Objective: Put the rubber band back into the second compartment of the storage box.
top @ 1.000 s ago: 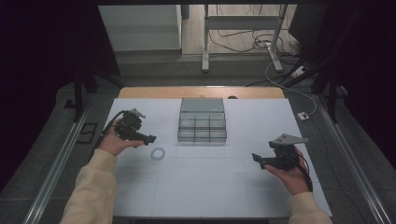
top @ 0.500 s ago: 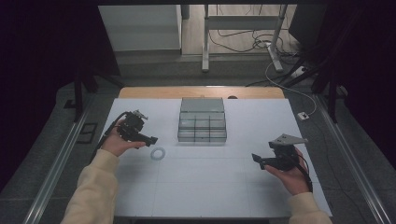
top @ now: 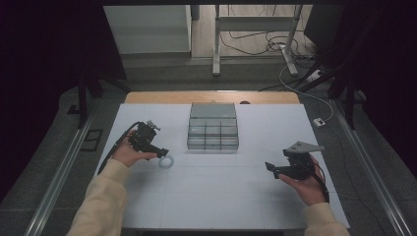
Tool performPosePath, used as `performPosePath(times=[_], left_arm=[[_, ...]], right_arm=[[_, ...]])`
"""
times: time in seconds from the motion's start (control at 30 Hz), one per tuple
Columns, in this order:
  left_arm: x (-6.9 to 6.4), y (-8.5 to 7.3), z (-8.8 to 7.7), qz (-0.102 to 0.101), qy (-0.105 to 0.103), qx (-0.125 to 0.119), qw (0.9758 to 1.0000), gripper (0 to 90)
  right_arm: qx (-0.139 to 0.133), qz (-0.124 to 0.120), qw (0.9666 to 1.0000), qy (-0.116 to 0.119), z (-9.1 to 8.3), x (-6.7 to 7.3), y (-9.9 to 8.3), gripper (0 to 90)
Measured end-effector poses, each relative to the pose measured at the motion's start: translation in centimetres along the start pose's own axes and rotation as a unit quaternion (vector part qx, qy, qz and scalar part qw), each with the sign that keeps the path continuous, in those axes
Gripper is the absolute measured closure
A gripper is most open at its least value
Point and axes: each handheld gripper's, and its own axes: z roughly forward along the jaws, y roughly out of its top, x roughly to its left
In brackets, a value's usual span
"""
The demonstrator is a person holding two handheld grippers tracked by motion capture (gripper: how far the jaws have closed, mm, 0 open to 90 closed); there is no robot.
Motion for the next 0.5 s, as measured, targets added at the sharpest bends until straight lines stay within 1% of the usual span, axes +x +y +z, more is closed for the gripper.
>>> performPosePath(times=[0.03, 0.37, 0.5], left_arm=[[0.0, 0.0, 0.0, 0.000, 0.000, 0.000, 1.0000, 14.9], [-0.2, -0.4, 1.9, 0.001, 0.000, 0.031, 0.9995, 15.2], [-0.2, -0.5, 2.2, 0.001, 0.001, 0.038, 0.9993, 15.5]], right_arm=[[0.000, 0.000, 1.0000, 0.000, 0.0, 0.0, 0.0, 14.0], [0.001, -0.001, 1.0000, -0.001, 0.0, 0.0, 0.0, 14.0], [0.001, -0.001, 1.0000, -0.001, 0.0, 0.0, 0.0, 13.9]])
